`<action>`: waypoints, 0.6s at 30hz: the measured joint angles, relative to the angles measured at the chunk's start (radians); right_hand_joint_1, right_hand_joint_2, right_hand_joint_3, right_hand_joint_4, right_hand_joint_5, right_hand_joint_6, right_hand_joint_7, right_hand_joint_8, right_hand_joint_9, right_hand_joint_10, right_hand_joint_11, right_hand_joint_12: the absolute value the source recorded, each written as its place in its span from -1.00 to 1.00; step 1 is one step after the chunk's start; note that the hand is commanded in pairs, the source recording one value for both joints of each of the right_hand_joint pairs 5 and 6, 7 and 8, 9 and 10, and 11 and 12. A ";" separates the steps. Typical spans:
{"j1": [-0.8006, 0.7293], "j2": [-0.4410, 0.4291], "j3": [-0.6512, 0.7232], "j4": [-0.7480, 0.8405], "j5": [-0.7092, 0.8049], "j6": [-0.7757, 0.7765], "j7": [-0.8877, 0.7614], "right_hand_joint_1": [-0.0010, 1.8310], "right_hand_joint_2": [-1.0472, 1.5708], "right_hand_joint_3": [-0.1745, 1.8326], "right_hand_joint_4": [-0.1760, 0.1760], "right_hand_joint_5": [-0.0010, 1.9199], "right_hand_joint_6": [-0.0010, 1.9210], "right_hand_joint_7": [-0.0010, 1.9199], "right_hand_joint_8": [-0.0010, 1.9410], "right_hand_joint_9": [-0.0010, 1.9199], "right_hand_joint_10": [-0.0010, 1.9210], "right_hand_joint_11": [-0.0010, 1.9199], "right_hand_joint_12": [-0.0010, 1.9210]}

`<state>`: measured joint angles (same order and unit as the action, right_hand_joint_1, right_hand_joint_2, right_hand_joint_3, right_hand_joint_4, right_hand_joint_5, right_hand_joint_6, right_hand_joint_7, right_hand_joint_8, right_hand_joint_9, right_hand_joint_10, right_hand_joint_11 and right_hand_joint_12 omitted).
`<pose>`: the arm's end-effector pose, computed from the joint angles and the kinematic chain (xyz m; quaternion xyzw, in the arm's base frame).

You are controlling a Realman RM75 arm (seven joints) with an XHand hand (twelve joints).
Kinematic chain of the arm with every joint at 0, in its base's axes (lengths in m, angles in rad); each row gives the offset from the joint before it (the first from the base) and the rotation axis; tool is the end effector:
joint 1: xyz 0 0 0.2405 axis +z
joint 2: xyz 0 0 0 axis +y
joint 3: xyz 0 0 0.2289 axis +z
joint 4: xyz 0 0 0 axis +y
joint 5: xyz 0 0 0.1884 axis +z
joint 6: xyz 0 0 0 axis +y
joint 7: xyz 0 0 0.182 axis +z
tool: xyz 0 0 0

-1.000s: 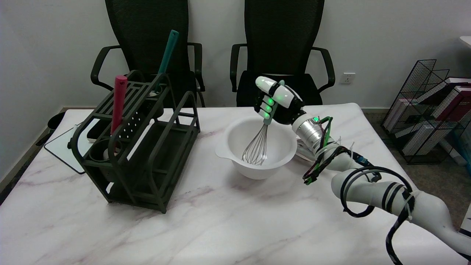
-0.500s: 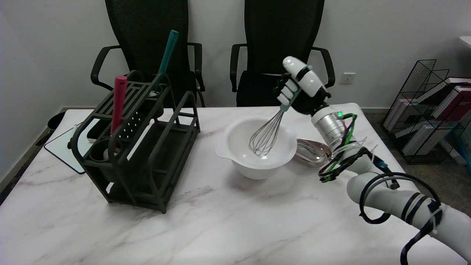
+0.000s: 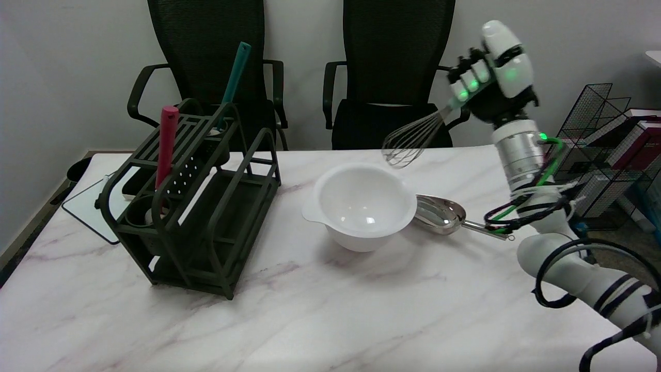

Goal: Pick up the whisk.

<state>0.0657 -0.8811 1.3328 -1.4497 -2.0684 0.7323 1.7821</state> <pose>-0.1225 -0.3531 0.3948 0.4499 -0.4692 0.7348 0.1935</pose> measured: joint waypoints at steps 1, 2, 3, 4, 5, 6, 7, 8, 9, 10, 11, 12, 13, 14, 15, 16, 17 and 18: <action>-0.018 -0.002 0.024 -0.003 0.004 0.018 0.000 0.05 0.98 -0.27 0.00 1.00 1.00 1.00 0.98 1.00 1.00 1.00 1.00; -0.036 -0.004 0.045 -0.003 0.008 0.034 -0.001 0.06 0.98 -0.26 0.00 1.00 1.00 1.00 0.98 1.00 1.00 1.00 1.00; -0.052 -0.007 0.064 -0.003 0.011 0.047 -0.002 0.05 0.98 -0.25 0.00 1.00 1.00 1.00 0.98 1.00 1.00 1.00 1.00; -0.073 -0.011 0.089 -0.001 0.015 0.066 -0.004 0.05 0.97 -0.25 0.00 1.00 1.00 1.00 0.98 1.00 1.00 1.00 1.00; -0.093 -0.015 0.110 0.004 0.019 0.084 -0.007 0.05 0.97 -0.23 0.00 1.00 1.00 1.00 0.98 1.00 1.00 1.00 1.00; -0.111 -0.019 0.129 0.010 0.022 0.098 -0.011 0.05 0.97 -0.23 0.00 1.00 1.00 1.00 0.98 1.00 1.00 1.00 1.00; -0.132 -0.024 0.150 0.018 0.026 0.117 -0.018 0.05 0.97 -0.22 0.00 1.00 1.00 1.00 0.98 1.00 1.00 1.00 1.00; -0.154 -0.030 0.171 0.028 0.030 0.137 -0.026 0.05 0.97 -0.22 0.00 1.00 1.00 1.00 0.98 1.00 1.00 1.00 1.00; -0.174 -0.036 0.188 0.037 0.034 0.156 -0.033 0.05 0.97 -0.20 0.00 1.00 1.00 1.00 0.98 1.00 1.00 1.00 1.00; -0.191 -0.042 0.203 0.048 0.038 0.173 -0.041 0.05 0.96 -0.20 0.00 1.00 1.00 1.00 0.98 1.00 1.00 1.00 1.00; -0.212 -0.048 0.219 0.061 0.042 0.196 -0.050 0.05 0.96 -0.19 0.00 1.00 1.00 1.00 0.98 1.00 1.00 1.00 1.00; -0.232 -0.055 0.233 0.075 0.047 0.218 -0.060 0.06 0.96 -0.19 0.00 1.00 1.00 1.00 0.98 1.00 1.00 1.00 1.00; -0.246 -0.059 0.241 0.084 0.050 0.233 -0.066 0.06 0.96 -0.18 0.00 1.00 1.00 1.00 0.98 1.00 1.00 1.00 1.00; -0.264 -0.066 0.251 0.096 0.054 0.253 -0.075 0.06 0.96 -0.18 0.00 1.00 1.00 1.00 0.98 1.00 1.00 1.00 1.00; -0.280 -0.071 0.257 0.108 0.058 0.271 -0.083 0.06 0.96 -0.18 0.00 1.00 1.00 1.00 0.98 1.00 1.00 1.00 1.00; -0.292 -0.075 0.260 0.116 0.061 0.287 -0.090 0.06 0.96 -0.18 0.00 1.00 1.00 1.00 0.98 1.00 1.00 1.00 1.00; -0.304 -0.080 0.261 0.125 0.063 0.303 -0.097 0.06 0.96 -0.17 0.00 1.00 1.00 1.00 0.98 1.00 1.00 1.00 1.00; -0.317 -0.085 0.260 0.135 0.067 0.322 -0.107 0.06 0.96 -0.17 0.00 1.00 1.00 1.00 0.98 1.00 1.00 1.00 1.00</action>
<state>-0.2517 -0.9660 1.5930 -1.3151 -2.0016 1.0546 1.6750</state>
